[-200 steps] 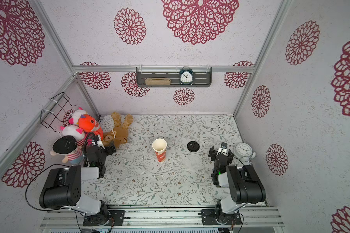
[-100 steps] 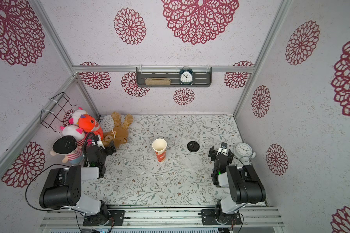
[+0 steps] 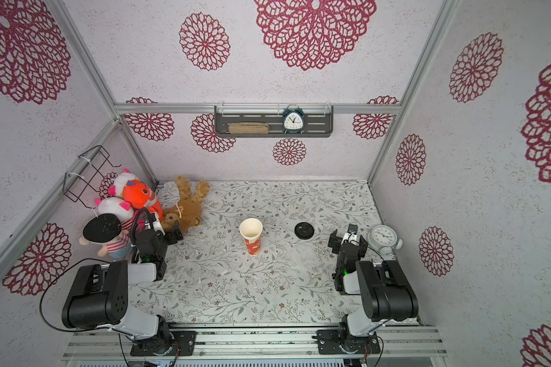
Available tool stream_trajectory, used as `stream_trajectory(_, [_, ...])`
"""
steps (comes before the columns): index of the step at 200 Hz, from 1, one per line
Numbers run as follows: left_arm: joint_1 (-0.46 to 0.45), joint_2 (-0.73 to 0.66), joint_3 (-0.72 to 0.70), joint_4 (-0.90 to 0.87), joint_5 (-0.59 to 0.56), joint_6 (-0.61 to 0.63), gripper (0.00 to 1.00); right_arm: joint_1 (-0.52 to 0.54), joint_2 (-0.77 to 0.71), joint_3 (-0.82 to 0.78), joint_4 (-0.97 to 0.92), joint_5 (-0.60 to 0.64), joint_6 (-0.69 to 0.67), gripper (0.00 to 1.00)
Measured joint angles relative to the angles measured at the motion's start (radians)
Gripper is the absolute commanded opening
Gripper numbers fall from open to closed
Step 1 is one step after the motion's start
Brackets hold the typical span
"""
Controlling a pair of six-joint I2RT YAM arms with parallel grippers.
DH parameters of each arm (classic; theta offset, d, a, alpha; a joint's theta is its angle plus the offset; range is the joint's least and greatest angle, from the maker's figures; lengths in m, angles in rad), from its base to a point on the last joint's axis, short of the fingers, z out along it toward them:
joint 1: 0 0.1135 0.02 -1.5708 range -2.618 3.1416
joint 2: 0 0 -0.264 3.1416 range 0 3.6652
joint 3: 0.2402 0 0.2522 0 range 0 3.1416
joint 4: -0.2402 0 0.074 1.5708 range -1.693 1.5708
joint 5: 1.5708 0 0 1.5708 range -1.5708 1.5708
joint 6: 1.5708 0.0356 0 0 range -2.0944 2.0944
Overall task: Put the leak-proof paper on the milk tea cups
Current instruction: Pick up the cup lid from the center of the board.
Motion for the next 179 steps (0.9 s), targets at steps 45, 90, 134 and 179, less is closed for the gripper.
stream_trajectory(45, [0.000, -0.001, 0.000, -0.001, -0.013, -0.001, 0.98, 0.000, -0.009, 0.000, -0.006, 0.000, -0.001, 0.93])
stream_trajectory(90, [-0.007, -0.282, 0.152, -0.448, -0.206, -0.094, 0.98, 0.008, -0.340, 0.183, -0.536, 0.061, 0.063, 0.99])
stream_trajectory(134, [-0.016, -0.544, 0.509, -0.931, -0.312, -0.276, 0.97, 0.062, -0.397, 0.648, -1.232, 0.111, 0.239, 0.99])
stream_trajectory(179, [-0.119, -0.552, 0.697, -1.371, -0.296, -0.416, 0.97, 0.235, -0.132, 1.004, -1.804, 0.081, 0.394, 0.99])
